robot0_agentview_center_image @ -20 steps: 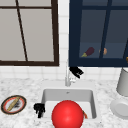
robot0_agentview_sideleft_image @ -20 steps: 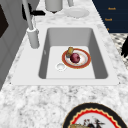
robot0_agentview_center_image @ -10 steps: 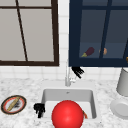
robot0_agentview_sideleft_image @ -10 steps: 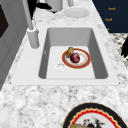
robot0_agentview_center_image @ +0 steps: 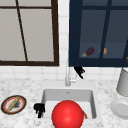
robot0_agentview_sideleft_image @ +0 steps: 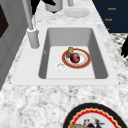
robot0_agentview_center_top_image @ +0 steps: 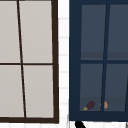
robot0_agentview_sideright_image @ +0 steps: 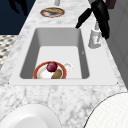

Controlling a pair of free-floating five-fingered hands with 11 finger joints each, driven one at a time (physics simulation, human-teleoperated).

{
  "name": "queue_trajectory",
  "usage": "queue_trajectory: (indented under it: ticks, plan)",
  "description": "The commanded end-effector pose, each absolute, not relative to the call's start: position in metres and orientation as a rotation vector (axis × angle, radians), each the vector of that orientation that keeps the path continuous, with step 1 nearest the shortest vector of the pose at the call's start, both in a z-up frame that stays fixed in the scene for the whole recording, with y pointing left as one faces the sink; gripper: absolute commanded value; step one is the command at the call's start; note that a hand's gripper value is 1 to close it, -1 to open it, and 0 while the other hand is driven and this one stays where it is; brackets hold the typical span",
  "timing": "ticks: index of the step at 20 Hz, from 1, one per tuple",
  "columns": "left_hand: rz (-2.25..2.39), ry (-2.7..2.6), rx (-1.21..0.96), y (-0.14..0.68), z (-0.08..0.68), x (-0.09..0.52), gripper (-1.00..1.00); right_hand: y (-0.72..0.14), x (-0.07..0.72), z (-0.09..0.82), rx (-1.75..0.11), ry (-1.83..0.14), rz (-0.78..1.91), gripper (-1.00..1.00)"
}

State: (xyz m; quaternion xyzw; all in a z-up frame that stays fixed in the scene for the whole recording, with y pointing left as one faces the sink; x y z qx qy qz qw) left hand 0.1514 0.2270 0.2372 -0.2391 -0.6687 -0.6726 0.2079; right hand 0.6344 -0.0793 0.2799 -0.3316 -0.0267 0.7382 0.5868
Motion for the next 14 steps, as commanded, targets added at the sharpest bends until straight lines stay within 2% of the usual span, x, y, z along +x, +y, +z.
queue_trajectory:
  ticks: [1, 9, 14]
  plan:
    - [-1.872, -1.861, -0.666, 0.227, 0.237, 0.151, 0.0, -0.091, 0.622, 0.288, -0.733, -0.175, 1.682, -1.0]
    - [-1.872, -1.861, -0.666, 0.227, 0.237, 0.151, 0.0, -0.108, 0.587, 0.295, -0.645, -0.289, 1.669, -1.0]
    - [-1.872, -1.861, -0.666, 0.227, 0.237, 0.151, 0.0, -0.106, 0.56, 0.285, -0.657, -0.351, 1.635, -1.0]
